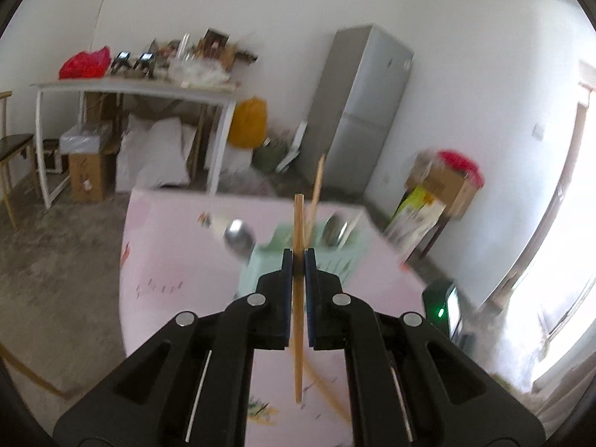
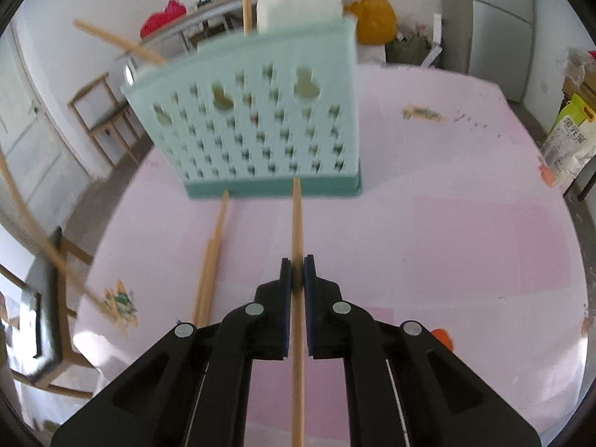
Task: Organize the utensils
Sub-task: 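Insert the chopstick into the green holder and open the left tool, then insert the chopstick into the green holder and open the right tool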
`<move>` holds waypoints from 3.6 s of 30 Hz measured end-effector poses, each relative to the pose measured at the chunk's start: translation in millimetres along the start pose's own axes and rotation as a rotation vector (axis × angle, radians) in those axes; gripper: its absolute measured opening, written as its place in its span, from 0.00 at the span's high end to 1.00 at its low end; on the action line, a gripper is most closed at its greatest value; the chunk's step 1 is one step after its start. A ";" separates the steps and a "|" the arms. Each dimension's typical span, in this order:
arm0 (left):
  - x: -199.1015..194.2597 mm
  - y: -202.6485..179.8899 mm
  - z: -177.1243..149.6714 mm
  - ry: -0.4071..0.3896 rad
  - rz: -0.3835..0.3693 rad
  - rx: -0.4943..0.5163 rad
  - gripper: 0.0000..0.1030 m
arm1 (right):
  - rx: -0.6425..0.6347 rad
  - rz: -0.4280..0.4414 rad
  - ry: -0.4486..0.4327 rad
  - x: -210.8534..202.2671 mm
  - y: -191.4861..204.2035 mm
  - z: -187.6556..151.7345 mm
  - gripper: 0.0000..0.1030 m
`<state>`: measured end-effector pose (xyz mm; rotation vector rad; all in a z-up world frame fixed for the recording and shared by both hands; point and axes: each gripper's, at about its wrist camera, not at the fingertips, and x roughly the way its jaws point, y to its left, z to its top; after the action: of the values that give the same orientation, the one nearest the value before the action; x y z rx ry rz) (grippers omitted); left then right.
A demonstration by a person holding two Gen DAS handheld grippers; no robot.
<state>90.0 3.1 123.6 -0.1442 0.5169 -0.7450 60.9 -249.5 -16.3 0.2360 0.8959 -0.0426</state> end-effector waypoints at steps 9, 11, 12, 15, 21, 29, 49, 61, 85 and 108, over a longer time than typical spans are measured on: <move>4.4 -21.1 82.6 -0.161 -0.165 -0.021 0.95 | 0.034 0.003 -0.048 -21.2 -13.1 3.4 0.94; 7.6 -28.8 97.0 -0.215 -0.143 0.004 0.95 | 0.043 0.013 -0.051 -22.4 -14.4 2.8 0.93; 10.4 -32.4 104.0 -0.241 -0.130 0.016 0.95 | 0.044 0.017 -0.053 -23.5 -13.9 2.3 0.94; 24.7 -39.5 113.5 -0.275 -0.087 0.036 0.95 | 0.047 0.030 -0.068 -26.7 -12.4 3.2 0.94; 70.8 -52.3 110.4 -0.293 0.047 0.106 0.95 | 0.059 0.056 -0.112 -39.4 -15.7 11.2 0.94; 123.3 -57.7 84.4 -0.270 0.162 0.208 0.95 | 0.082 0.085 -0.147 -53.2 -21.7 16.0 0.93; 57.1 -34.6 56.4 -0.325 0.145 0.115 0.73 | 0.072 0.103 -0.287 -109.0 -25.5 37.9 0.93; -6.0 11.4 0.0 -0.270 0.203 -0.003 0.66 | -0.021 0.246 -0.533 -158.1 -1.6 111.7 0.93; -14.2 55.8 -68.7 -0.099 0.299 -0.106 0.66 | -0.097 0.084 -0.720 -41.2 64.7 214.6 0.93; -8.9 63.0 -72.2 -0.091 0.311 -0.134 0.66 | -0.126 0.015 -0.672 -20.9 58.3 191.5 0.93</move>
<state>87.1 59.2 45.4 -0.2164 0.4888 -0.3987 202.9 -236.5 125.8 0.0974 0.2261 -0.0473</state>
